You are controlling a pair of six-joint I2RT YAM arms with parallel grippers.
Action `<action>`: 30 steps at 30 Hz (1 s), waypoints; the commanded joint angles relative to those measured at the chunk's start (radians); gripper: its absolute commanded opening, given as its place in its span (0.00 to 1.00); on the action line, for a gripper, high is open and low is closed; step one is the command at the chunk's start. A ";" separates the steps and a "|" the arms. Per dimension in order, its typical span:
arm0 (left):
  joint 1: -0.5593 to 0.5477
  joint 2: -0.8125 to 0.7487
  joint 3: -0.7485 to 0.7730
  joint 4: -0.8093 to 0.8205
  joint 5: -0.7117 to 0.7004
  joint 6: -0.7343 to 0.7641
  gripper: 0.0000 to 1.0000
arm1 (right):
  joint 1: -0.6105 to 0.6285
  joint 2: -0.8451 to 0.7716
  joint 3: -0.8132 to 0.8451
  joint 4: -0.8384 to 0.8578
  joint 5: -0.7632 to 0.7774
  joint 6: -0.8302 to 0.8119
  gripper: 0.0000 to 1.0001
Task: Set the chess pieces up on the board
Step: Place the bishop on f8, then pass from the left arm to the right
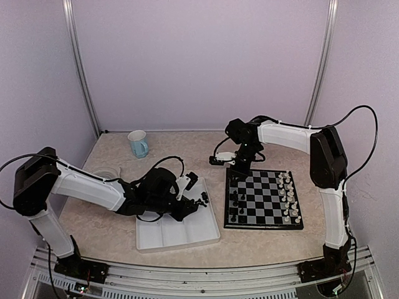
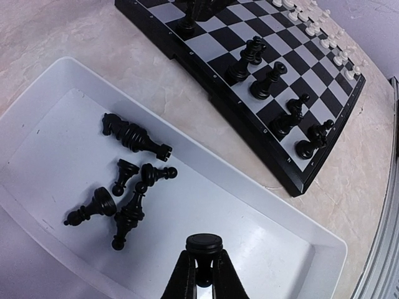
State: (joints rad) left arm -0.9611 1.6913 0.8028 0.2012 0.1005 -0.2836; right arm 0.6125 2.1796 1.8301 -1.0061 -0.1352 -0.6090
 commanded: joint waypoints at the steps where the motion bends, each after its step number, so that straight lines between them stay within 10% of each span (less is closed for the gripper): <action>1: 0.005 0.000 0.024 0.003 0.013 0.004 0.01 | 0.004 -0.045 0.031 -0.008 0.004 0.013 0.44; 11: 0.062 -0.050 0.091 -0.053 0.344 0.009 0.08 | 0.002 -0.452 -0.270 0.143 -0.416 -0.263 0.37; 30: 0.107 0.023 0.287 -0.228 0.728 -0.055 0.12 | 0.320 -0.568 -0.460 0.289 -0.110 -0.351 0.41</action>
State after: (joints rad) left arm -0.8589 1.6928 1.0718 0.0055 0.7567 -0.3145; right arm 0.8894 1.5932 1.3594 -0.7490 -0.2920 -0.9257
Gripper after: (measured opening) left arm 0.119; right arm 0.410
